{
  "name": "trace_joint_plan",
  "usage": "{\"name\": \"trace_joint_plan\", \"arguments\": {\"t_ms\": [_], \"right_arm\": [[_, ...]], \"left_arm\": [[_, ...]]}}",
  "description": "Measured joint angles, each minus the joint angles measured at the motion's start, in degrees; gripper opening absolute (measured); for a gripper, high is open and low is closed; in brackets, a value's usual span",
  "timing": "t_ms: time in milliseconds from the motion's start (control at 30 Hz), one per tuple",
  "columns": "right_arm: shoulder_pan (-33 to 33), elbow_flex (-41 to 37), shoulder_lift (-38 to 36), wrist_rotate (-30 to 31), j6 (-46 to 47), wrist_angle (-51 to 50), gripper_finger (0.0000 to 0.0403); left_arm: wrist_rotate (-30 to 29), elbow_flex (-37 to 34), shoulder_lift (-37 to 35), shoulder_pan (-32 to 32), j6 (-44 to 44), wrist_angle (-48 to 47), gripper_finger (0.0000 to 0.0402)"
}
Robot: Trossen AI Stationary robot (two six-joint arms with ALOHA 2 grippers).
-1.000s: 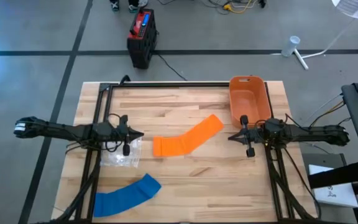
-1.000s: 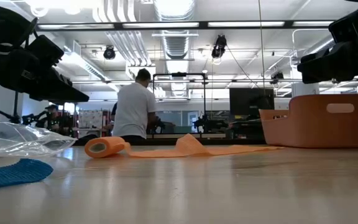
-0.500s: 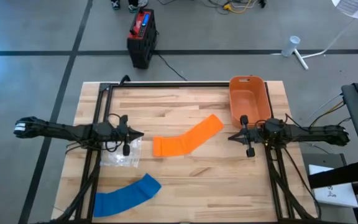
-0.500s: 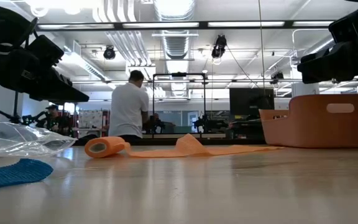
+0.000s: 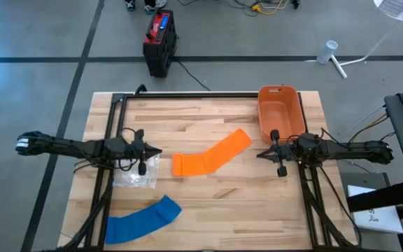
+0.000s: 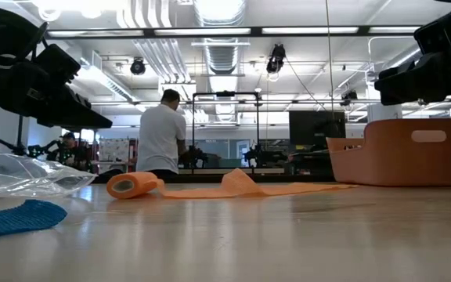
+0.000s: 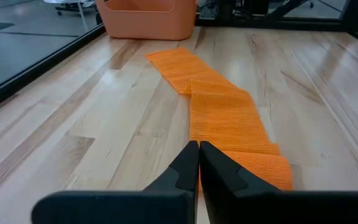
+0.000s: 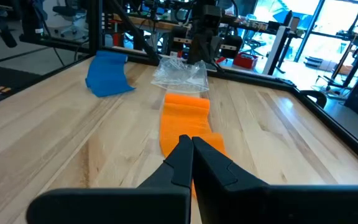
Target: Roll bandage
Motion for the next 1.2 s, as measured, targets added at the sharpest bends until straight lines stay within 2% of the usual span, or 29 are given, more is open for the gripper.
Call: {"name": "trace_joint_plan", "arguments": {"t_ms": [1000,1200], "right_arm": [[0.01,-0.01,0.0,-0.01,-0.01,0.01,0.0],[0.0,0.0,0.02,-0.02,-10.93,0.11,0.0]], "left_arm": [[-0.01,0.0,0.01,0.0,0.0,0.0,0.0004],[0.0,0.0,0.0,-0.01,0.0,0.0,0.0004]]}}
